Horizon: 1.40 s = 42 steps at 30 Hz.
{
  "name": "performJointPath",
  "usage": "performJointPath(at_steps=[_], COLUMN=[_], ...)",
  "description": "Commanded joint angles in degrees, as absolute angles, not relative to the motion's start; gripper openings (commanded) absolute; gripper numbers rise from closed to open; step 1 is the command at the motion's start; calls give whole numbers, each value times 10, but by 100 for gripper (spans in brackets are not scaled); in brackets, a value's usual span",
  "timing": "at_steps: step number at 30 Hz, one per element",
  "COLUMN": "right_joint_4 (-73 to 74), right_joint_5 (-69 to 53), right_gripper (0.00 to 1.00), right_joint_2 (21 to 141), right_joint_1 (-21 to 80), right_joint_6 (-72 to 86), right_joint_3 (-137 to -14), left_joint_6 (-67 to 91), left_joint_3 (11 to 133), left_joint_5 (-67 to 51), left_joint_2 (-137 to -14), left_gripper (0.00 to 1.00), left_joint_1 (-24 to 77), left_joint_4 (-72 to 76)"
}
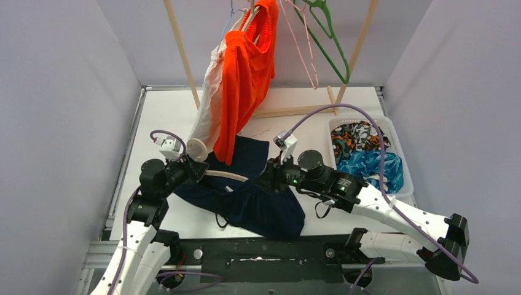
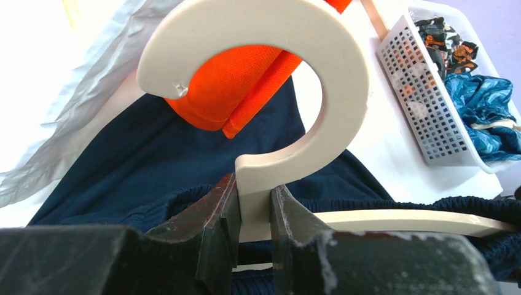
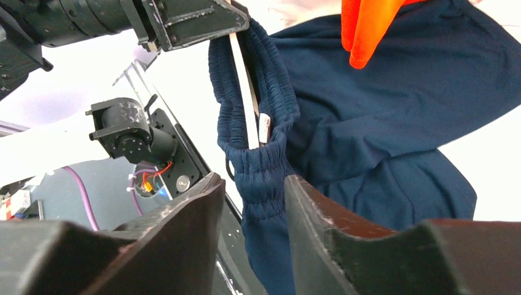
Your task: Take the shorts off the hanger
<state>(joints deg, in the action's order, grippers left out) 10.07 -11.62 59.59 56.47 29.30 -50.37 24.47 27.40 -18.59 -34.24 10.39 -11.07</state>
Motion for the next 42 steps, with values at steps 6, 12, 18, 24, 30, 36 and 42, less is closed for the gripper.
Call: performJointPath(at_steps=[6,12,18,24,30,36,42], right_joint_4=[100,75,54,22,56,42,110], right_joint_5=[-119,-79,-67,-73,-55,-27,24], right_gripper=[46,32,49,43,17,5,2], right_joint_2=[615,643,627,660,660,604,571], right_joint_1=[569,570,571,571,571,569,562], right_joint_6=[287,305,305,309,300,295,289], right_joint_3=[-521,-531,-516,-523,-530,-490,-490], left_joint_6=[240,240,241,240,240,240,241], left_joint_3=[308,309,309,311,312,312,318], left_joint_5=[-159,-158,-152,-152,-146,-129,-74], left_joint_2=[-339,-343,-343,-351,-350,-345,-336], left_gripper=[0,0,0,0,0,0,0], left_joint_1=[100,99,100,99,99,99,98], left_joint_4=[-98,-99,-100,-101,-105,-109,-129])
